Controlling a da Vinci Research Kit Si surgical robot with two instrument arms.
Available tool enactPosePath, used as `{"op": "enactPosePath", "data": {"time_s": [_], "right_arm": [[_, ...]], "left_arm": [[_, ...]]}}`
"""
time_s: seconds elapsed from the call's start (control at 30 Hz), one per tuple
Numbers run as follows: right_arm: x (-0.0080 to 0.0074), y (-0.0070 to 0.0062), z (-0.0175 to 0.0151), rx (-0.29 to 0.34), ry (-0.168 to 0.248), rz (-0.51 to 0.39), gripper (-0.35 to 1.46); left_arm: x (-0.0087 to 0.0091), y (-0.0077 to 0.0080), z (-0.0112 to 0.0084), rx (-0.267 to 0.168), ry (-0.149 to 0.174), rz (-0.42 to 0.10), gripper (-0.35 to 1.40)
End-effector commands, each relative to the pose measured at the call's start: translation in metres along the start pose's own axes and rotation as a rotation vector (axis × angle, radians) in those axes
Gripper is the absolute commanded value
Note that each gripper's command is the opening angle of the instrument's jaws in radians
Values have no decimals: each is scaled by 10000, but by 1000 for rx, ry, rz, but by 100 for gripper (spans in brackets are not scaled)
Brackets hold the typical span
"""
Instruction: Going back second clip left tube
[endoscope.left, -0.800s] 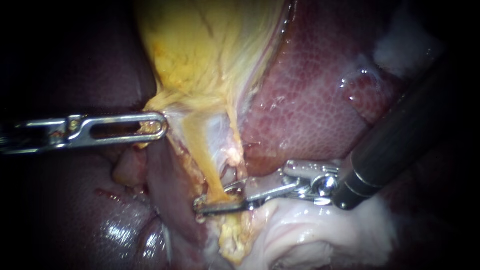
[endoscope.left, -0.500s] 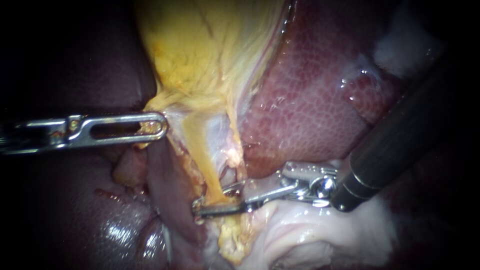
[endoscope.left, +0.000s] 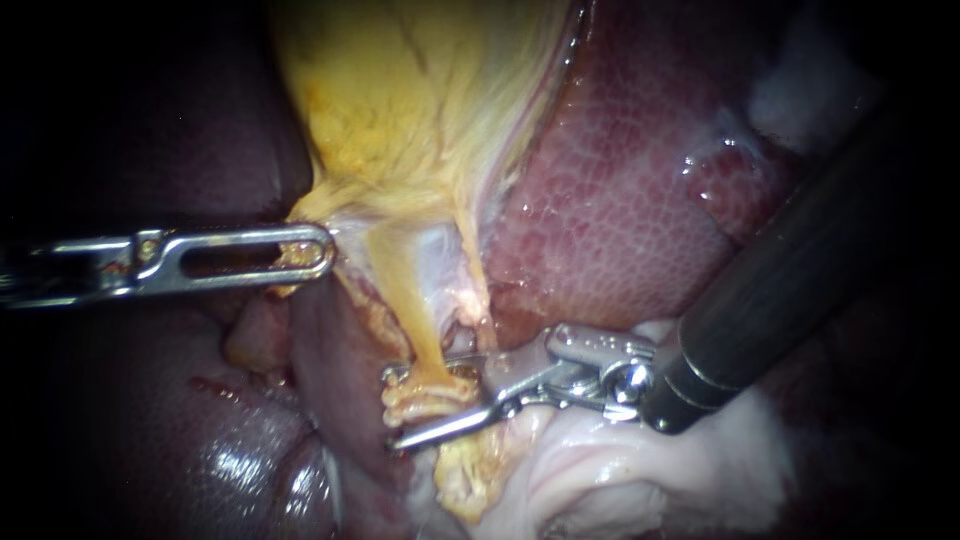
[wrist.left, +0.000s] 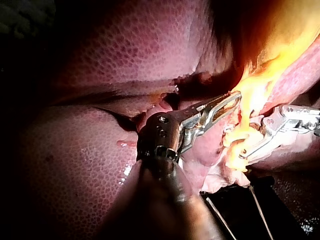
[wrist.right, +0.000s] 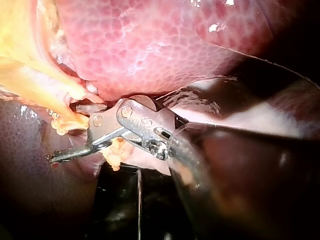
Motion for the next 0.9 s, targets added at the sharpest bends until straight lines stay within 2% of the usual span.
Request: {"op": "enactPosePath", "data": {"time_s": [0.03,0.27,0.47,0.73,0.9], "right_arm": [[1,2,-2,-2,0,-2,59],[1,14,-14,-23,6,-6,59],[1,14,-17,-23,5,-12,60],[0,2,-44,-4,1,-10,60],[19,-9,-81,-6,3,-30,60]], "left_arm": [[0,0,0,1,0,0,-35],[0,0,0,0,0,0,-35],[0,0,0,1,0,0,-35],[1,0,-1,0,0,0,-35],[1,-1,-1,0,0,0,-35]]}}
